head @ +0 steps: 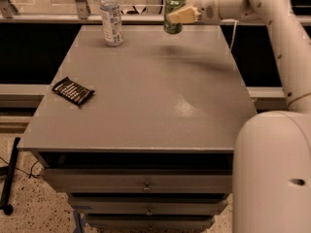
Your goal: Move green can near blue plastic bottle
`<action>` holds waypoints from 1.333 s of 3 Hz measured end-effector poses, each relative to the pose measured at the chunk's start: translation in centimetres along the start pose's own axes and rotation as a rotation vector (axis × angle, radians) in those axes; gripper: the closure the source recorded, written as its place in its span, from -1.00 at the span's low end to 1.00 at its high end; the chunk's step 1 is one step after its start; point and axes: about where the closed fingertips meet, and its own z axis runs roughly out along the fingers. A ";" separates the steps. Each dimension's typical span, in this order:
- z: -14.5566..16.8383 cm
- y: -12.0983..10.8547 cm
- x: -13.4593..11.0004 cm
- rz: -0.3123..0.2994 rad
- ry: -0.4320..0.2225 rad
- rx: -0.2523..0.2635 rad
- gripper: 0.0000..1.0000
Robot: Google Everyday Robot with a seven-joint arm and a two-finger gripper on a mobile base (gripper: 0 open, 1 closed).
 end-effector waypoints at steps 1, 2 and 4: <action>5.1 0.8 -0.3 0.031 0.002 -0.036 1.00; 8.5 1.9 -0.5 0.064 -0.004 -0.064 1.00; 12.4 4.3 -0.2 0.112 0.005 -0.112 1.00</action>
Offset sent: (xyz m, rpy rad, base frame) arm 0.0506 0.1083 -0.0299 0.0740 0.1041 0.0543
